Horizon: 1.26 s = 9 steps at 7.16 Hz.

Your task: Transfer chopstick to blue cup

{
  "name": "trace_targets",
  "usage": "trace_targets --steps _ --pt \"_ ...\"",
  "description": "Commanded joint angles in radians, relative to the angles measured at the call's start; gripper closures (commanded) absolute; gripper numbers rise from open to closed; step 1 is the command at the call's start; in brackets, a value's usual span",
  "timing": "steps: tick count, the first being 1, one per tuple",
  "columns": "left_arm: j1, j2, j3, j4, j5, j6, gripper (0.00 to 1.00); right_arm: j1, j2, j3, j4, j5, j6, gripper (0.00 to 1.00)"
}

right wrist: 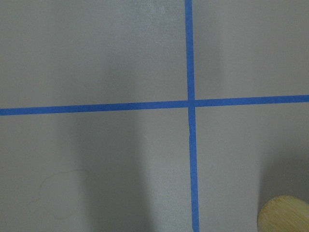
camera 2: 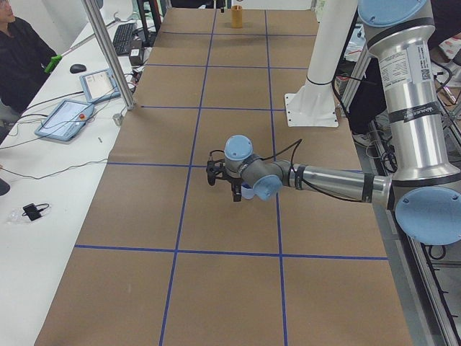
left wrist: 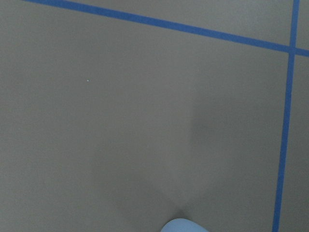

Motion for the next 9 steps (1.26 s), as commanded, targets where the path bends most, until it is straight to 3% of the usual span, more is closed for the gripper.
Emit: trace_targets --steps 1,7,9 --pt "0.047 0.016 0.001 -0.015 0.006 -0.006 0.02 0.0 -0.001 -0.002 0.0 0.001 0.001 0.0" --pt "0.097 0.045 0.005 -0.033 0.006 -0.008 0.05 -0.001 0.001 -0.014 0.0 0.004 0.001 0.0" --pt "0.106 0.04 0.011 -0.033 0.005 -0.009 0.58 -0.001 0.001 -0.014 0.0 0.005 0.001 0.0"
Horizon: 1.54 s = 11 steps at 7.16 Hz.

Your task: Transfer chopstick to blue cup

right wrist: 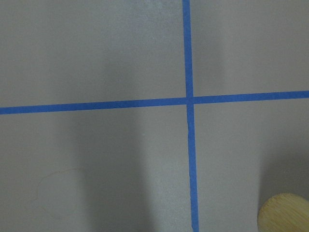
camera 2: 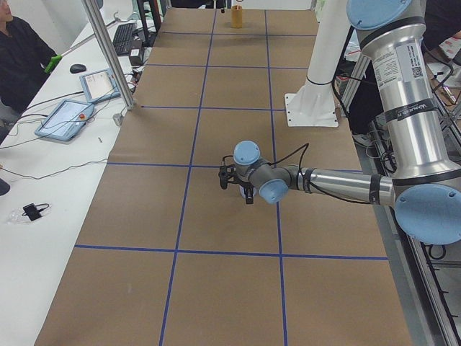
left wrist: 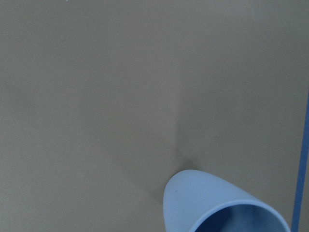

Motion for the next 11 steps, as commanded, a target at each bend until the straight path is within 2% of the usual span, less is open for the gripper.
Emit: trace_targets --steps 1,2,4,5,6,7,8,10,11 --pt "0.006 -0.011 0.013 0.0 0.0 -0.001 0.84 0.0 0.0 -0.001 0.0 0.0 0.0 0.0" --pt "0.009 -0.017 0.014 0.0 0.0 -0.002 0.99 0.0 0.002 -0.003 0.0 0.0 0.0 0.0" --pt "0.006 -0.035 -0.015 0.0 -0.009 -0.034 1.0 0.0 0.009 -0.01 0.0 0.0 0.0 0.0" --pt "-0.007 -0.035 -0.065 0.009 -0.027 -0.042 1.0 0.0 0.014 -0.016 0.0 0.0 -0.002 0.0" --pt "-0.014 -0.055 -0.081 0.024 -0.111 -0.066 1.0 0.0 0.016 -0.021 0.0 0.0 0.0 0.0" --pt "-0.024 -0.13 -0.081 0.072 -0.131 -0.133 1.0 0.0 0.017 -0.021 0.0 0.0 0.0 0.0" --pt "-0.024 -0.237 -0.079 0.174 -0.132 -0.163 1.0 0.0 0.016 -0.023 0.0 0.0 0.0 0.0" --pt "-0.027 -0.532 -0.076 0.527 -0.113 -0.169 1.0 0.0 0.017 -0.032 0.0 0.005 -0.002 0.0" --pt "-0.021 -0.7 -0.059 0.702 -0.049 -0.171 1.0 0.0 0.017 -0.03 0.0 0.008 0.0 0.0"
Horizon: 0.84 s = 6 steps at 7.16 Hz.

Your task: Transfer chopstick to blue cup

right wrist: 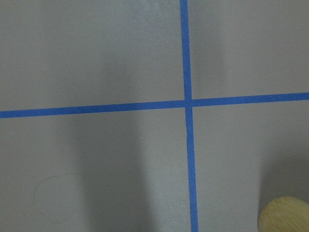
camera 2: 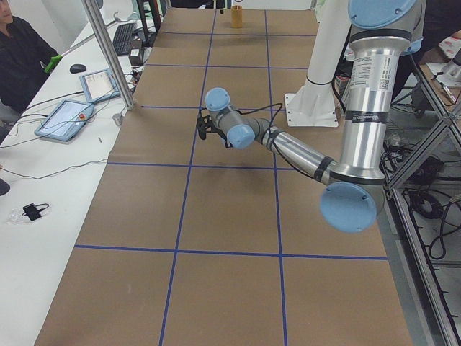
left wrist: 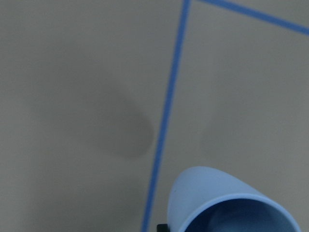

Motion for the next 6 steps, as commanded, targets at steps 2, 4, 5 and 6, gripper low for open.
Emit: trace_targets --steps 2,4,5,6 --pt "0.085 -0.438 0.143 0.335 0.162 -0.107 1.0 0.0 0.005 0.002 0.0 0.018 0.001 0.0" --pt "0.166 -0.608 0.352 0.232 0.257 -0.247 1.0 0.0 0.005 0.006 0.002 0.016 -0.003 0.0" --pt "0.195 -0.635 0.435 0.144 0.305 -0.298 1.0 0.0 -0.003 0.002 0.05 0.012 -0.007 0.0" --pt "0.22 -0.666 0.492 0.114 0.322 -0.303 1.0 0.0 -0.01 -0.033 0.127 0.01 -0.007 0.0"
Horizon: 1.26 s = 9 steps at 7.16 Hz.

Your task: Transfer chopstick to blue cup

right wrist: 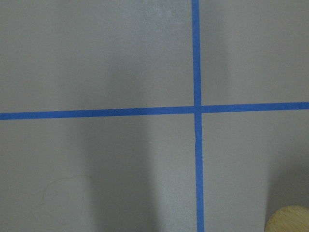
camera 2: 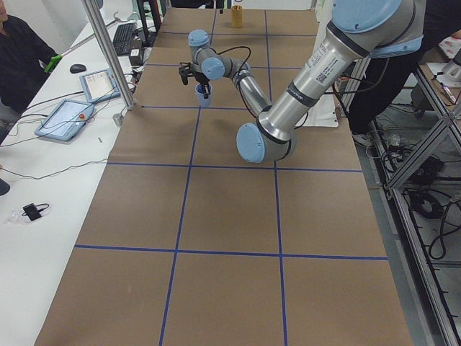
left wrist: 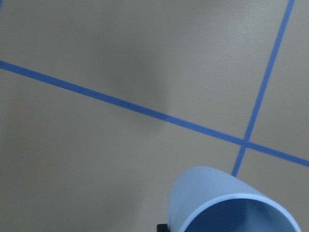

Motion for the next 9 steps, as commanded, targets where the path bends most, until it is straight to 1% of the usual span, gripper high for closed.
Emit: trace_targets --steps 1,3,6,7,9 --pt "0.042 -0.057 0.123 -0.059 0.034 -0.03 1.0 0.0 -0.008 -0.058 0.128 -0.004 0.0 0.0" --pt "0.079 -0.068 0.14 -0.059 0.057 -0.027 1.0 0.0 -0.005 -0.063 0.139 -0.004 0.002 0.0" --pt "0.096 -0.077 0.142 -0.059 0.056 -0.029 1.0 0.0 -0.002 -0.063 0.138 -0.004 0.005 0.0" --pt "0.098 -0.077 0.143 -0.059 0.056 -0.029 0.86 0.0 -0.002 -0.063 0.138 -0.001 0.005 0.0" --pt "0.119 -0.077 0.148 -0.059 0.074 -0.027 0.64 0.0 0.001 -0.063 0.136 0.0 0.005 0.0"
